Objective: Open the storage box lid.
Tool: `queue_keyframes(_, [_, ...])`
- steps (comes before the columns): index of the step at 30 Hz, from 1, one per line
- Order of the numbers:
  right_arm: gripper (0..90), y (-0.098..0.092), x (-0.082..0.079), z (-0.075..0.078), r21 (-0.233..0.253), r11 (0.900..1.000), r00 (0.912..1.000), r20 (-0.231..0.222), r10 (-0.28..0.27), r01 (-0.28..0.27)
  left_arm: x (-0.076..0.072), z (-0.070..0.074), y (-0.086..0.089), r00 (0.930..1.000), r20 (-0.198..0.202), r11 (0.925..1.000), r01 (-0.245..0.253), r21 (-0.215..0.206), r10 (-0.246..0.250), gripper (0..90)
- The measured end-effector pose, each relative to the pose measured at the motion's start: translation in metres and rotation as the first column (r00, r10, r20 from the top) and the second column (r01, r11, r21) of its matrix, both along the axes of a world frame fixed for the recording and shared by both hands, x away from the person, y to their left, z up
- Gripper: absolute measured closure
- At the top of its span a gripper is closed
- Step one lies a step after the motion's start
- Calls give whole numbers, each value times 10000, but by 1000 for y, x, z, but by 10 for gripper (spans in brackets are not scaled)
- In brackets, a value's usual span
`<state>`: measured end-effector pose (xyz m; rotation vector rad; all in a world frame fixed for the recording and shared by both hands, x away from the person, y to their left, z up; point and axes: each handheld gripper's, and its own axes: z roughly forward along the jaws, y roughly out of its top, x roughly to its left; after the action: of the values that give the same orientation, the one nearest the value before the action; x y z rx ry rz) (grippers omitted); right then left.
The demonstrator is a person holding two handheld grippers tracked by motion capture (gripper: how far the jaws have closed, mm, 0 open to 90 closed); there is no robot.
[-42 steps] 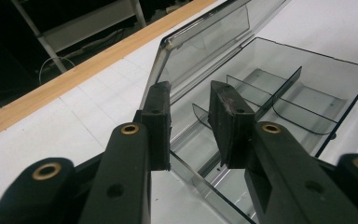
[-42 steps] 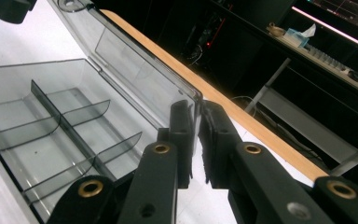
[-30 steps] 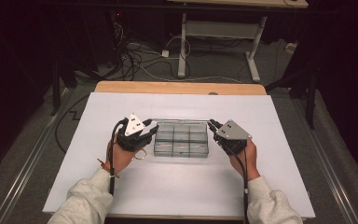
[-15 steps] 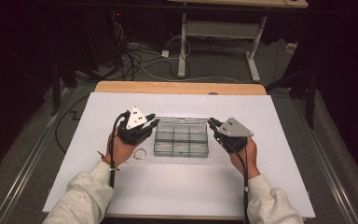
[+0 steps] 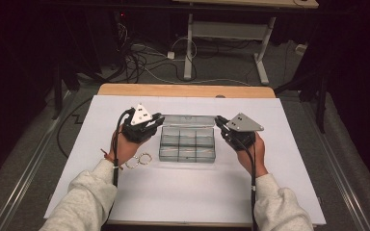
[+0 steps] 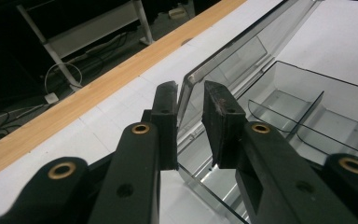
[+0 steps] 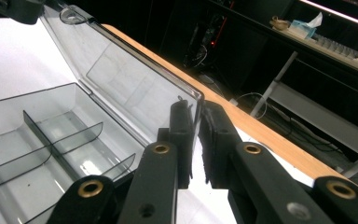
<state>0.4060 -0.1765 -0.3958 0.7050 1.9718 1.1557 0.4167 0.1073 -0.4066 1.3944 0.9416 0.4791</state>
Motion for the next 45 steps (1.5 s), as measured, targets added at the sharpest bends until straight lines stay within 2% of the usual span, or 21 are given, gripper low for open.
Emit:
queue_keyframes(9, [837,0,9,2,490,9987,9998,-151,-156,164,10,1,-2,9999,122,9999,-102,-127,104,729])
queue_keyframes(11, [836,1,13,2,630,9978,9996,-210,-198,211,12,0,-2,9998,122,9996,-142,-258,145,727])
queue_keyframes(12, [836,1,13,2,630,9978,9996,-210,-198,211,16,0,-5,9992,251,9969,-294,-731,313,727])
queue_keyframes(13, [835,1,16,3,762,9968,9993,-281,-228,249,15,-1,-2,9997,166,9993,-182,-328,188,728])
queue_keyframes(23, [826,2,23,-1,1301,9902,9985,-266,-471,502,23,-5,-3,9992,189,9966,-325,-752,340,727])
queue_keyframes(30, [821,3,29,-4,1935,9789,9975,-355,-608,665,29,-7,-3,9985,122,9883,-502,-1441,525,722])
queue_keyframes(38, [797,6,34,-8,2105,9741,9966,-263,-787,825,34,-11,-4,9979,14,9870,-634,-1479,643,722])
queue_keyframes(43, [797,6,37,-11,2362,9675,9959,-280,-860,902,38,-16,-5,9974,-126,9852,-724,-1552,713,721])
queue_keyframes(45, [798,6,39,-13,2302,9689,9959,-289,-861,905,40,-17,-5,9972,-116,9842,-754,-1602,745,720])
